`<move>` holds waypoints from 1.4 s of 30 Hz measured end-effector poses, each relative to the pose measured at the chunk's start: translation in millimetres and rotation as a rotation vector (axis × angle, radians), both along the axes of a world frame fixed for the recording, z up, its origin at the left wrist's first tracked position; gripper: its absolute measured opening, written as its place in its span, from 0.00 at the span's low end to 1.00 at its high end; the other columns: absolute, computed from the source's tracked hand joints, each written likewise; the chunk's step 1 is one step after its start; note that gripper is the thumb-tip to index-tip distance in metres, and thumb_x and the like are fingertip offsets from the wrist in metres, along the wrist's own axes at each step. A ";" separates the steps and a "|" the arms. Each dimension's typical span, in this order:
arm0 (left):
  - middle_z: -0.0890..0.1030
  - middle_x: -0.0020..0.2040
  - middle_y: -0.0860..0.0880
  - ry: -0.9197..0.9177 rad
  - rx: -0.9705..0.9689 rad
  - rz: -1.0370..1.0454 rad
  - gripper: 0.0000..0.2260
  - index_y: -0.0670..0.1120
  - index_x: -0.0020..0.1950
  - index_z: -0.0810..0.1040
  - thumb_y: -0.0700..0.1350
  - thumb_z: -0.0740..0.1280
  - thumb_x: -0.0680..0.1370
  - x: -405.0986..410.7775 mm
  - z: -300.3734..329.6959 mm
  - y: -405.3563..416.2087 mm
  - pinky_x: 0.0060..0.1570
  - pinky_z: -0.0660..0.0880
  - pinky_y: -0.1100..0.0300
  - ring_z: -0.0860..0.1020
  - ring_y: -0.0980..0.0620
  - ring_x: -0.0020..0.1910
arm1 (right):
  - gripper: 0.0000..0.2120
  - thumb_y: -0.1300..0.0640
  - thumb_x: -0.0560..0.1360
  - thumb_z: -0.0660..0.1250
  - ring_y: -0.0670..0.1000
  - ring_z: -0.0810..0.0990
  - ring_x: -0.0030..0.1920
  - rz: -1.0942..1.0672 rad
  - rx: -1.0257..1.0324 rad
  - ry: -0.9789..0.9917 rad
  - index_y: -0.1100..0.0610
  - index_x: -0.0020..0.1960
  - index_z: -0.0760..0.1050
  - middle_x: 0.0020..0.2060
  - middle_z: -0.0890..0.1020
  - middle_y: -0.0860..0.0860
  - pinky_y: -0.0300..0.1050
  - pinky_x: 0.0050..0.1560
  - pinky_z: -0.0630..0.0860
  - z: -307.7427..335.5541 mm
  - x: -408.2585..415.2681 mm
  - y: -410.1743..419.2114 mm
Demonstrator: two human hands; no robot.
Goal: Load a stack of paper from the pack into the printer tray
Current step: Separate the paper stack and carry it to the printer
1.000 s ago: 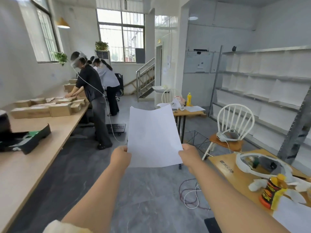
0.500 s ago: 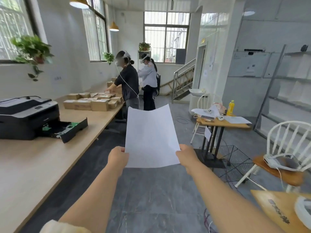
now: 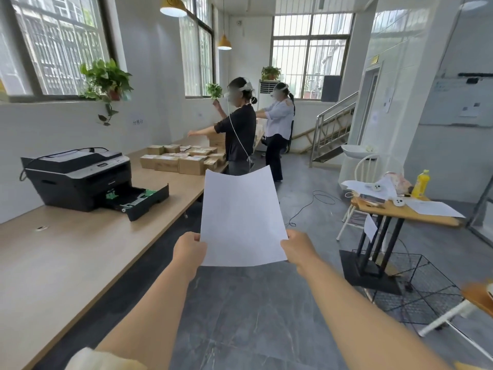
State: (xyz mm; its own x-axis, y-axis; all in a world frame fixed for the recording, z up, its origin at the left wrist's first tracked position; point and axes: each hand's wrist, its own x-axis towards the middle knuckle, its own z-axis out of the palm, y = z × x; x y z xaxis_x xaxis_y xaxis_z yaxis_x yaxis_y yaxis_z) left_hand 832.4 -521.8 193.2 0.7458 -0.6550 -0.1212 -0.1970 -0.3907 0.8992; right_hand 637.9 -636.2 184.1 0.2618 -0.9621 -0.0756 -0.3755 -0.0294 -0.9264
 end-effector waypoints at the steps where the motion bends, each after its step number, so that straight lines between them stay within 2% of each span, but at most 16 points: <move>1: 0.80 0.40 0.46 0.004 -0.003 0.010 0.11 0.47 0.35 0.74 0.37 0.60 0.76 4.4 -1.7 -4.3 0.39 0.72 0.54 0.75 0.45 0.39 | 0.09 0.70 0.69 0.53 0.51 0.63 0.32 0.013 -0.001 0.002 0.63 0.36 0.71 0.31 0.70 0.52 0.40 0.32 0.60 0.8 4.2 -4.5; 4: 0.81 0.42 0.45 0.015 -0.003 0.025 0.08 0.47 0.40 0.75 0.37 0.60 0.76 18.4 -5.4 -18.4 0.39 0.73 0.55 0.76 0.44 0.41 | 0.14 0.71 0.69 0.52 0.51 0.60 0.29 0.038 -0.010 -0.012 0.55 0.31 0.65 0.29 0.66 0.50 0.39 0.28 0.55 1.3 17.9 -23.2; 7: 0.79 0.38 0.48 0.018 -0.014 0.028 0.10 0.47 0.37 0.75 0.36 0.60 0.76 35.3 -8.4 -37.8 0.40 0.72 0.55 0.76 0.45 0.39 | 0.12 0.71 0.70 0.52 0.50 0.60 0.29 0.058 -0.029 0.000 0.58 0.36 0.70 0.28 0.67 0.50 0.39 0.27 0.55 0.3 35.2 -42.1; 9: 0.79 0.38 0.47 0.025 -0.025 0.030 0.08 0.43 0.44 0.79 0.36 0.60 0.76 50.2 -10.3 -52.9 0.39 0.73 0.57 0.76 0.45 0.39 | 0.12 0.70 0.70 0.53 0.50 0.61 0.29 0.072 -0.050 0.014 0.60 0.40 0.73 0.29 0.68 0.50 0.40 0.28 0.55 -1.6 49.4 -58.0; 12: 0.80 0.41 0.45 0.030 -0.047 0.040 0.10 0.40 0.53 0.78 0.37 0.61 0.75 77.7 -10.2 -77.6 0.32 0.71 0.60 0.76 0.46 0.38 | 0.11 0.69 0.69 0.53 0.51 0.61 0.30 0.098 -0.059 0.024 0.59 0.35 0.70 0.29 0.68 0.50 0.40 0.28 0.56 -0.3 76.5 -85.5; 14: 0.80 0.42 0.45 0.039 -0.061 0.045 0.10 0.41 0.54 0.78 0.37 0.60 0.75 97.8 -8.8 -94.8 0.33 0.72 0.59 0.77 0.45 0.40 | 0.11 0.68 0.69 0.53 0.51 0.63 0.31 0.104 -0.069 0.025 0.57 0.36 0.72 0.30 0.70 0.49 0.40 0.28 0.57 3.2 96.3 -104.9; 17: 0.82 0.45 0.43 0.056 -0.074 0.047 0.11 0.41 0.53 0.79 0.36 0.60 0.75 128.2 -4.8 -120.4 0.39 0.74 0.57 0.80 0.41 0.44 | 0.15 0.70 0.71 0.54 0.49 0.63 0.30 0.128 -0.091 0.017 0.54 0.31 0.66 0.29 0.69 0.48 0.40 0.27 0.57 13.5 126.6 -129.1; 19: 0.82 0.48 0.41 0.051 -0.082 0.050 0.10 0.42 0.52 0.79 0.36 0.60 0.76 149.3 -2.4 -138.8 0.39 0.74 0.57 0.79 0.41 0.45 | 0.16 0.70 0.72 0.54 0.48 0.64 0.30 0.135 -0.097 0.003 0.53 0.31 0.67 0.29 0.69 0.48 0.39 0.27 0.58 18.3 145.9 -146.9; 22: 0.81 0.43 0.44 0.006 -0.108 0.051 0.09 0.44 0.46 0.79 0.35 0.60 0.75 173.1 6.4 -161.5 0.38 0.74 0.59 0.78 0.44 0.41 | 0.13 0.70 0.72 0.54 0.50 0.69 0.34 0.144 -0.127 -0.010 0.57 0.40 0.74 0.33 0.73 0.48 0.39 0.29 0.62 23.0 172.4 -172.6; 25: 0.82 0.45 0.42 -0.024 -0.119 0.055 0.10 0.43 0.46 0.80 0.34 0.59 0.75 192.2 10.3 -179.6 0.34 0.72 0.61 0.78 0.44 0.41 | 0.14 0.70 0.72 0.54 0.52 0.71 0.41 0.141 -0.123 -0.016 0.65 0.51 0.76 0.40 0.76 0.53 0.41 0.34 0.65 26.0 195.2 -193.5; 28: 0.82 0.47 0.43 0.000 -0.122 0.065 0.12 0.39 0.52 0.80 0.34 0.59 0.74 213.3 7.5 -197.6 0.33 0.72 0.61 0.78 0.46 0.40 | 0.15 0.69 0.72 0.54 0.52 0.71 0.40 0.168 -0.113 -0.029 0.64 0.52 0.77 0.44 0.78 0.55 0.41 0.33 0.66 25.9 216.4 -214.4; 32: 0.82 0.49 0.41 0.023 -0.125 0.101 0.13 0.39 0.55 0.80 0.35 0.61 0.74 240.1 1.9 -221.9 0.35 0.72 0.60 0.78 0.44 0.43 | 0.16 0.70 0.72 0.54 0.53 0.74 0.41 0.191 -0.105 -0.027 0.62 0.52 0.77 0.44 0.79 0.55 0.41 0.36 0.69 20.8 244.8 -243.7; 35: 0.82 0.46 0.42 0.027 -0.107 0.125 0.12 0.40 0.53 0.80 0.36 0.61 0.73 260.8 -1.1 -241.5 0.34 0.72 0.60 0.77 0.45 0.40 | 0.16 0.70 0.72 0.54 0.52 0.72 0.36 0.228 -0.095 -0.033 0.59 0.50 0.77 0.41 0.78 0.54 0.39 0.32 0.67 17.5 268.9 -270.3; 37: 0.83 0.44 0.41 0.023 -0.101 0.147 0.11 0.40 0.48 0.81 0.36 0.60 0.72 275.2 -2.6 -257.6 0.37 0.72 0.57 0.77 0.43 0.39 | 0.16 0.70 0.72 0.53 0.48 0.70 0.32 0.256 -0.078 -0.034 0.57 0.49 0.76 0.37 0.77 0.51 0.38 0.28 0.63 17.6 285.0 -289.7; 39: 0.80 0.39 0.41 0.003 -0.098 0.166 0.10 0.40 0.40 0.80 0.36 0.59 0.70 290.0 -4.5 -277.1 0.38 0.68 0.56 0.73 0.45 0.37 | 0.15 0.70 0.72 0.54 0.47 0.70 0.32 0.287 -0.077 -0.047 0.56 0.47 0.76 0.38 0.77 0.50 0.38 0.28 0.64 18.2 301.9 -312.9; 42: 0.74 0.35 0.43 -0.002 -0.087 0.215 0.08 0.42 0.35 0.77 0.35 0.59 0.68 309.4 -3.5 -310.2 0.36 0.63 0.55 0.67 0.47 0.35 | 0.14 0.70 0.73 0.54 0.47 0.72 0.33 0.325 -0.075 -0.055 0.57 0.44 0.76 0.36 0.78 0.49 0.38 0.29 0.65 22.3 324.9 -349.0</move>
State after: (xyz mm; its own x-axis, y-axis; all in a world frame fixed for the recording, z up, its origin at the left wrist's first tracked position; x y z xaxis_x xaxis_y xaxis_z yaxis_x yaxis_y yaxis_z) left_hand 1141.8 -832.0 189.8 0.8695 -0.4890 -0.0697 -0.1195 -0.3452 0.9309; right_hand 962.9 -985.2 206.4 0.5573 -0.8302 0.0152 -0.2844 -0.2081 -0.9358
